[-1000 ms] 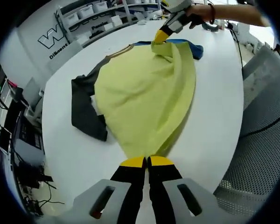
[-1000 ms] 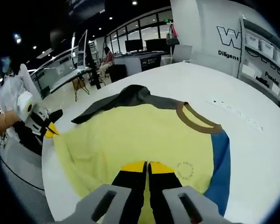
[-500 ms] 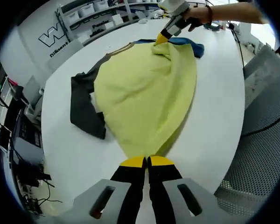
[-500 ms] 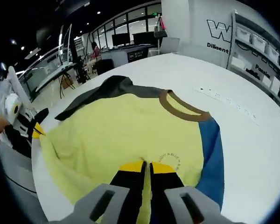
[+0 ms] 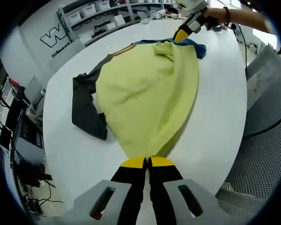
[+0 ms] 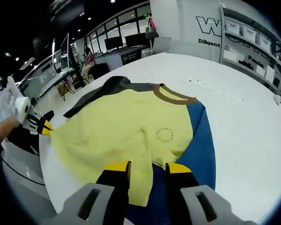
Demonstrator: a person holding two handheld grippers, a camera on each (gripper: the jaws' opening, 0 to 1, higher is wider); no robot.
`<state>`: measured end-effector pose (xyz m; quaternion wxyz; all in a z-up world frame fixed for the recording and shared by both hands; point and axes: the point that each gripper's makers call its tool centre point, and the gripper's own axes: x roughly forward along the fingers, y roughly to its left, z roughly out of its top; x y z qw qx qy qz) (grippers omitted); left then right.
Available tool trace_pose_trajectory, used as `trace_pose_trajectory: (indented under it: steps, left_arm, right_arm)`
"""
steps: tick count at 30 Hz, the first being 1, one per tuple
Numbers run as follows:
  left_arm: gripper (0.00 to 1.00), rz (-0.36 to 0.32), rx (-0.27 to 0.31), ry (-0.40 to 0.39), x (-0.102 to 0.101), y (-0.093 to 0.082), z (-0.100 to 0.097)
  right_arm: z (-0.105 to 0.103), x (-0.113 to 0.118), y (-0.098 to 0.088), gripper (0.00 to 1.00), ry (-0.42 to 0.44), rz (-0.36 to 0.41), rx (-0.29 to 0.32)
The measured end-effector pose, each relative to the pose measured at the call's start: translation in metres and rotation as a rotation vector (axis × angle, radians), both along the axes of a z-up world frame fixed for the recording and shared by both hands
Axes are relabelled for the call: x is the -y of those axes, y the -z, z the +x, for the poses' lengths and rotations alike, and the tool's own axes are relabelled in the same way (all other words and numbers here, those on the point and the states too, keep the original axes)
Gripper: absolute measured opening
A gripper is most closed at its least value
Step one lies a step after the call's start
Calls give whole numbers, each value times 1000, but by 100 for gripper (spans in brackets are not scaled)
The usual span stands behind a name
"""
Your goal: Fold the garment on the visible template until the final outline fits inside the template.
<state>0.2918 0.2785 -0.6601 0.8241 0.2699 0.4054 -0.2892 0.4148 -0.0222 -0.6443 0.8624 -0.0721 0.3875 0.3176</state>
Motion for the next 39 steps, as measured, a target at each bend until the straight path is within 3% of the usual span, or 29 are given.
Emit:
trace_pose_trajectory:
  steps: [8, 14, 27, 39]
  left_arm:
    - [4, -1, 6, -4, 0, 0, 0]
    - [4, -6, 7, -8, 1, -1, -2]
    - [4, -15, 29, -11, 1, -7, -3]
    - [4, -49, 39, -29, 3, -13, -7]
  right_arm:
    - [-17, 8, 19, 17, 22, -25, -64]
    - [-27, 9, 25, 0, 27, -25, -97]
    - [-55, 7, 0, 0, 4, 34, -129]
    - [-100, 18, -17, 0, 49, 47, -198]
